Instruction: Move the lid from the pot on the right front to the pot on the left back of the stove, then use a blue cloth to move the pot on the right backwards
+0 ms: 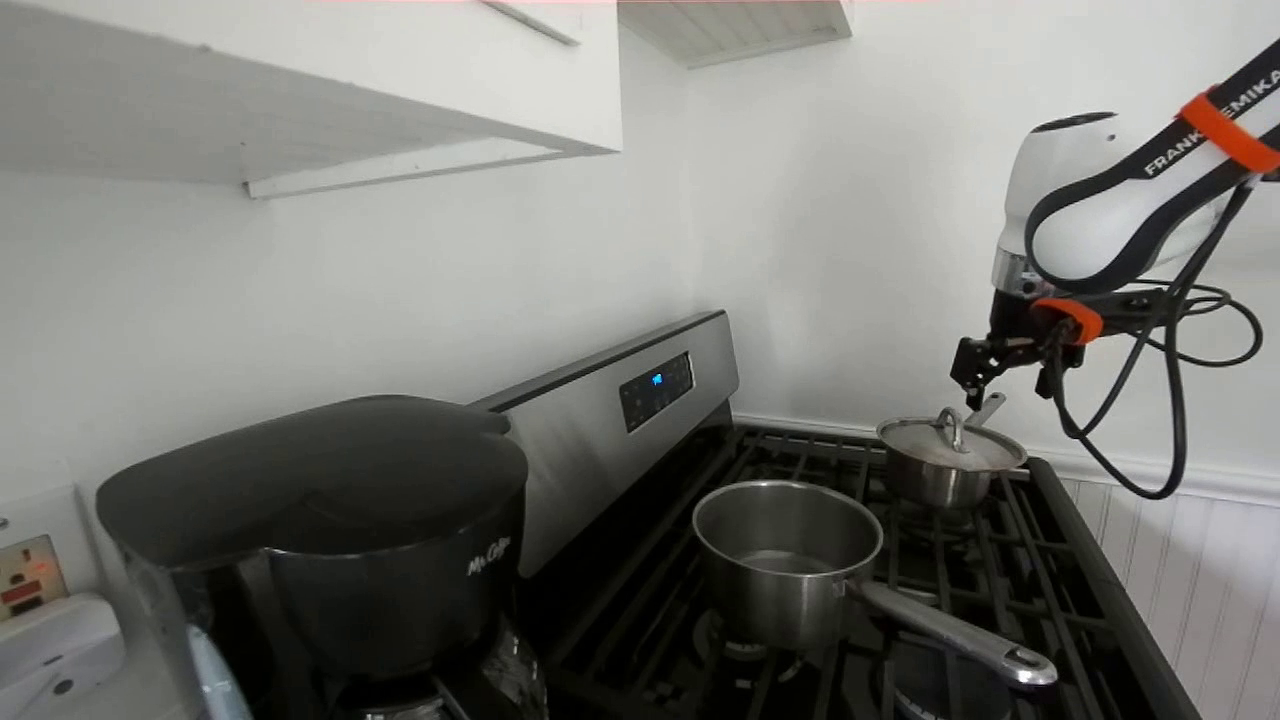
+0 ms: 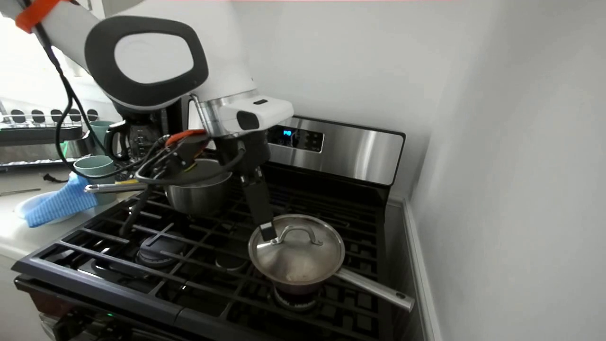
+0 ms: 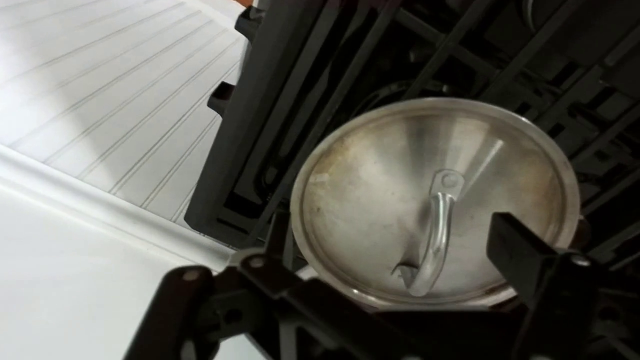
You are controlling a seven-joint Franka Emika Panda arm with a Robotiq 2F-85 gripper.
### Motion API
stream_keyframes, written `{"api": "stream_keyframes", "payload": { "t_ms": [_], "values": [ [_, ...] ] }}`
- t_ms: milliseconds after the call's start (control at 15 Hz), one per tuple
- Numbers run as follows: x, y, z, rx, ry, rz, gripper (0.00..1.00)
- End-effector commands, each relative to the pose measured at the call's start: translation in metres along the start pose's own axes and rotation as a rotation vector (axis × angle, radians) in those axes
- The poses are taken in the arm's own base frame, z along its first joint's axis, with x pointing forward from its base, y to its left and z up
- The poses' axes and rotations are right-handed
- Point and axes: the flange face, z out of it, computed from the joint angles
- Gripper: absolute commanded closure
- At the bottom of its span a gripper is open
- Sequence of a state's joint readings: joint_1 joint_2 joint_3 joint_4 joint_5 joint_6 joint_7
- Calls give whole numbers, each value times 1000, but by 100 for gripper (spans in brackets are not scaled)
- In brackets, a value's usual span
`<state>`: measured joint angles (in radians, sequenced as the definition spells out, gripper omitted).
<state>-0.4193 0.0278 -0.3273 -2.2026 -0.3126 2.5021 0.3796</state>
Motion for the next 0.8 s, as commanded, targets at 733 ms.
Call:
{"api": "stream_keyframes", "payload": {
  "t_ms": [733],
  "values": [
    [51,-27,54,127,6,85,19]
  ]
}}
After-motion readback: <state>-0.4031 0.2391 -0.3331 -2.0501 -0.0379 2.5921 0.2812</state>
